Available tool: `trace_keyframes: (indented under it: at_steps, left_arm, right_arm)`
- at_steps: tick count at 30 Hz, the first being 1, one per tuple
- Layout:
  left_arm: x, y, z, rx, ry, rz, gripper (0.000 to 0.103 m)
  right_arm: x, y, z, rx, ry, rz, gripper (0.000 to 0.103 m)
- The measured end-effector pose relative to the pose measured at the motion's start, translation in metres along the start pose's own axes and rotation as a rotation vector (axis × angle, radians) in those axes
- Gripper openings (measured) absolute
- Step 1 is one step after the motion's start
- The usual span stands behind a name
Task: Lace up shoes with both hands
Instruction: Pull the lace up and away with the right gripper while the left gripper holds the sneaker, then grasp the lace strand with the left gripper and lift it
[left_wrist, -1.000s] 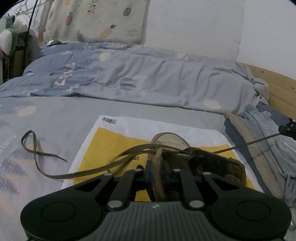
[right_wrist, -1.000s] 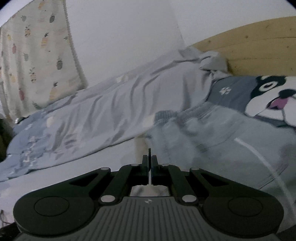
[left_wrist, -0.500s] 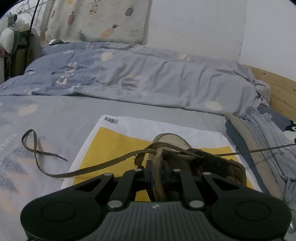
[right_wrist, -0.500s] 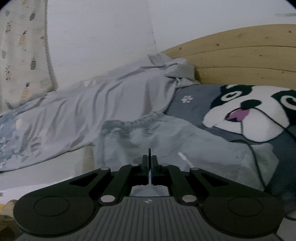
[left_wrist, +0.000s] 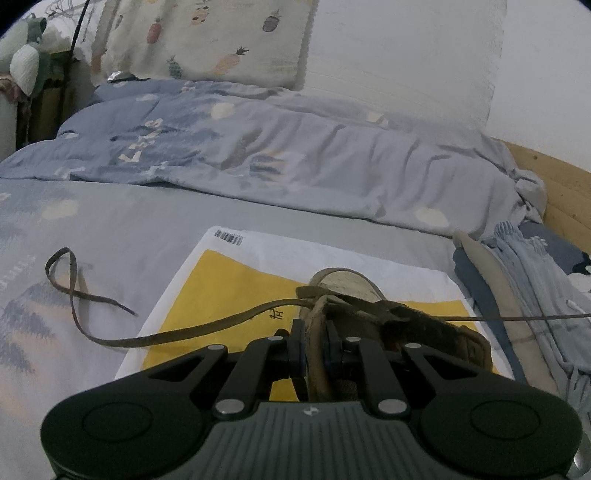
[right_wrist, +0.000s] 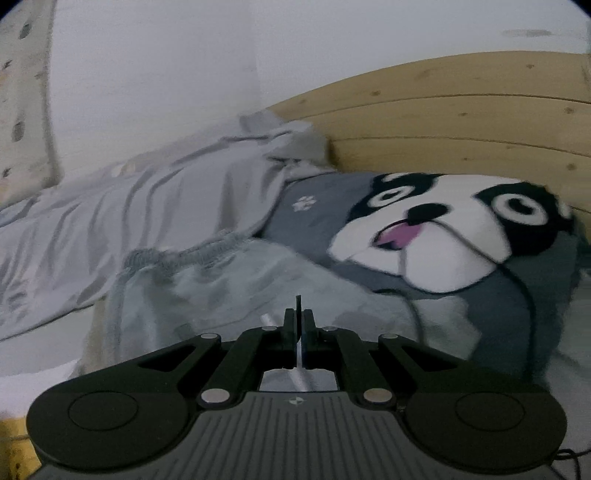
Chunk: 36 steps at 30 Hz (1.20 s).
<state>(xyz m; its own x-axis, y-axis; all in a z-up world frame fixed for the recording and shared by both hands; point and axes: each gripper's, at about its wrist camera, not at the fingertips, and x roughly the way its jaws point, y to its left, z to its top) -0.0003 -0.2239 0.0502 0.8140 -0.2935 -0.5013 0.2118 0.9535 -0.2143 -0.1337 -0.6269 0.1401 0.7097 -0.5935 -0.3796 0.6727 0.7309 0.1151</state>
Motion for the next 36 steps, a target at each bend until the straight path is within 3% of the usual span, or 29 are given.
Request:
trace_keyframes:
  at_steps: [13, 27, 30, 32, 36]
  left_arm:
    - [0.001, -0.001, 0.0, -0.008, -0.008, 0.009, 0.009]
    - [0.003, 0.01, 0.004, -0.069, 0.022, -0.046, 0.012]
    - [0.005, 0.019, 0.005, -0.128, 0.029, -0.077, 0.019]
    - [0.006, 0.028, 0.006, -0.19, 0.035, -0.104, 0.025]
    - [0.013, 0.051, 0.003, -0.383, 0.073, -0.187, 0.034]
  right_arm:
    - [0.0, -0.022, 0.005, 0.012, -0.01, -0.133, 0.001]
    - [0.005, 0.005, -0.003, -0.043, 0.01, -0.147, 0.002]
    - [0.004, 0.011, -0.004, -0.047, -0.006, -0.183, 0.013]
    - [0.001, 0.014, -0.003, -0.038, -0.031, -0.198, 0.035]
    - [-0.009, 0.024, 0.0, -0.017, -0.087, -0.178, 0.038]
